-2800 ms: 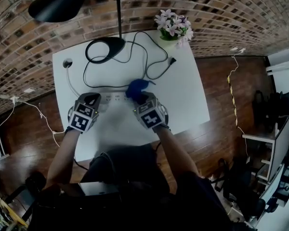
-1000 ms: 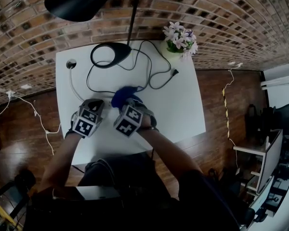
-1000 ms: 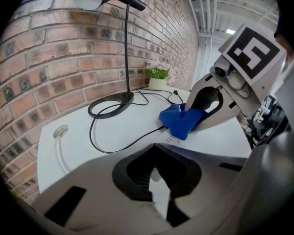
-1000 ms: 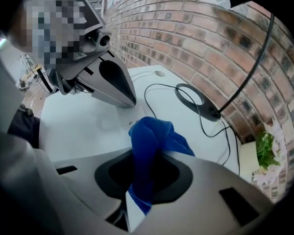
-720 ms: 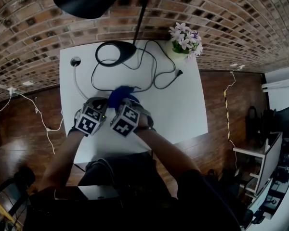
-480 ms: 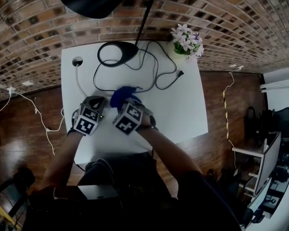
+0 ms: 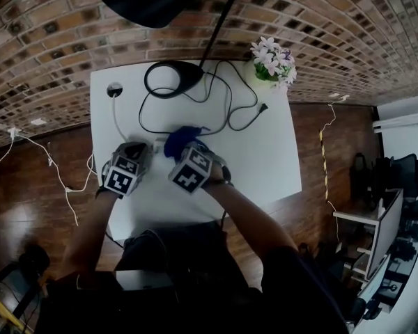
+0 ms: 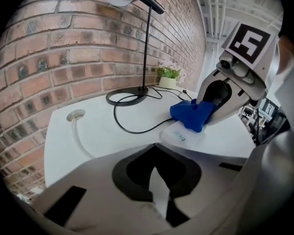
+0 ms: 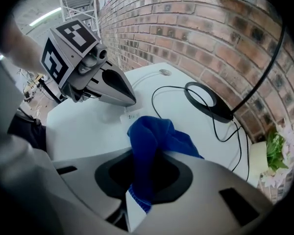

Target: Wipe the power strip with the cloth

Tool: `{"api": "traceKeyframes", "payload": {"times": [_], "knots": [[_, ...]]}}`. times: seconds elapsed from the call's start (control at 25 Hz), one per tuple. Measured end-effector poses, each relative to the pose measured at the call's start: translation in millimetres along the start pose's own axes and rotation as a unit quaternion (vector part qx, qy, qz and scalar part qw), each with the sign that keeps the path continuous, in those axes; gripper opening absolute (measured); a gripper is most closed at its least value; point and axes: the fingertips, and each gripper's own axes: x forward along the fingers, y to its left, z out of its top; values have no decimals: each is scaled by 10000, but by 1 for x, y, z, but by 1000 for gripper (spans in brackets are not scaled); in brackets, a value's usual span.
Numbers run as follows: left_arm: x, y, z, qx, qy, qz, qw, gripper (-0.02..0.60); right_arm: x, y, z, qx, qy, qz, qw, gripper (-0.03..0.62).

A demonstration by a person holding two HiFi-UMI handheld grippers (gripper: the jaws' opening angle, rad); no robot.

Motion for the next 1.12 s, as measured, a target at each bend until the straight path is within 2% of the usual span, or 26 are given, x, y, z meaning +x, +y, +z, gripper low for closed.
{"api": "traceKeyframes", "payload": {"times": [0.2,0.52,0.84,1.0,1.12], "knots": [[2,1,-1,-176,-135,-35,9997,9,3,4,7,-148,8,-61,9999,58],[2,-1,-6,-177,11,-138,9997,8,8,6,20,-550,-20,-175,9983,57],[3,1,-11,-198,126,-69,9997,8,22,32,67,-271,-494,-20,9984,58],[4,2,-10,-249,138,-17,9996,8,24,34,74,-296,-617,-17,9977,58],[4,3,-11,-246,170,-34,9995,8,23,36,76,-173,-805,157,9965,58]]}}
